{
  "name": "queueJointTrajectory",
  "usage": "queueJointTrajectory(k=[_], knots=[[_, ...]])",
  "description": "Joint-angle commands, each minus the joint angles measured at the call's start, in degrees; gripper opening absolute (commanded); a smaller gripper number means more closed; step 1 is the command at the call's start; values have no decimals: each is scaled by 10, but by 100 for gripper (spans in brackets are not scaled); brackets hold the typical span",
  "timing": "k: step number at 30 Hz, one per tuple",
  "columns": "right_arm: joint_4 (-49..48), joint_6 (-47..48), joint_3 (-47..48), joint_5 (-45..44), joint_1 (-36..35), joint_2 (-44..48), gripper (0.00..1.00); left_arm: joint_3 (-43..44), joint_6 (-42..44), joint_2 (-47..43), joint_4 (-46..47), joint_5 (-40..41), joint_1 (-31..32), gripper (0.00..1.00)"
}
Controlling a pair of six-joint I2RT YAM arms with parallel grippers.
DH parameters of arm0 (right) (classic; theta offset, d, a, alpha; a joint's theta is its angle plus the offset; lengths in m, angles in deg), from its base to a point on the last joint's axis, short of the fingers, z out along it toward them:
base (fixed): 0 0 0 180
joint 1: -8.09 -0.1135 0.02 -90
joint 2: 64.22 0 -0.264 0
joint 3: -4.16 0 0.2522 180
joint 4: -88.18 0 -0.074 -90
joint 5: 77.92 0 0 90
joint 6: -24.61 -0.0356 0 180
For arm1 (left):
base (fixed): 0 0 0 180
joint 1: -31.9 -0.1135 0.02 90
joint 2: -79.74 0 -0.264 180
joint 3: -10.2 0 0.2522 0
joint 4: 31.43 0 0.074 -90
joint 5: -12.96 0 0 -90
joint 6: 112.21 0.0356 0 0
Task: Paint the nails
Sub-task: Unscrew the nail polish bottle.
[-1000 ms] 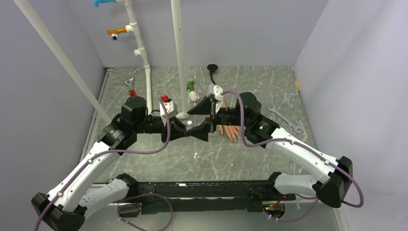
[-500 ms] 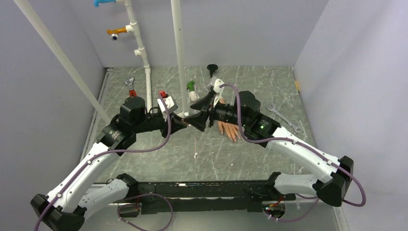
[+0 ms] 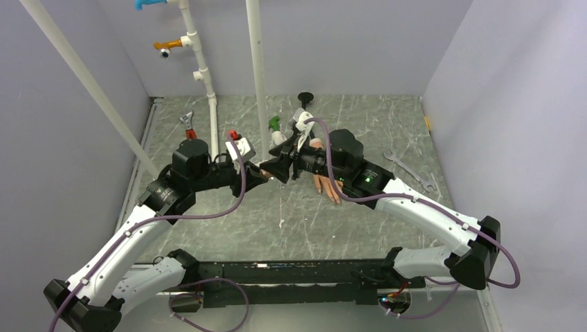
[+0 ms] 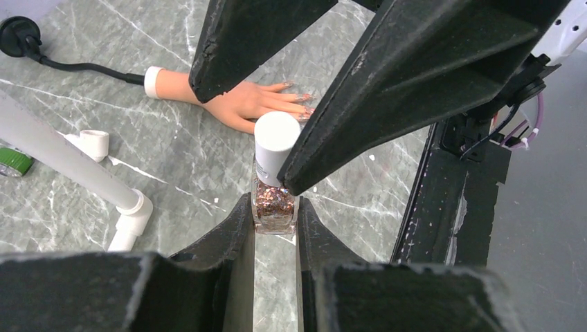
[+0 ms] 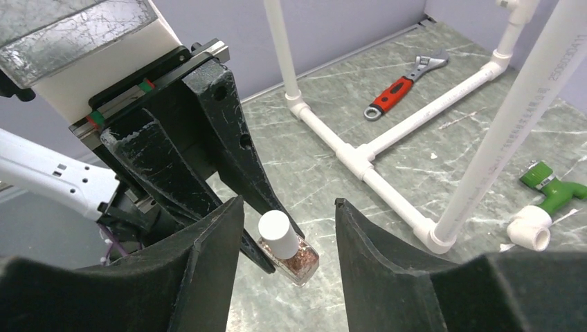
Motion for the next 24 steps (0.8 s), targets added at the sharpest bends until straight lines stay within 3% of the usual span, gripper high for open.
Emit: queueJointTrajectory(k=[1,11,15,19,24], knots=[[3,18,32,-36,-12,-7,53,25,-13,-5,19,13,2,0],[3,28,39,-62,-31,-31,48,25,-17,-3,19,33,2,0],[2,27,43,-58,-32,-37,28,24,-18,-4,20,36,2,0],[-5,35,34,-41,-33,-32,0,25,-17,-3,17,36,2,0],[-32,84,-10,-9,-33,-7,0,26,-11,-4,14,24,2,0]])
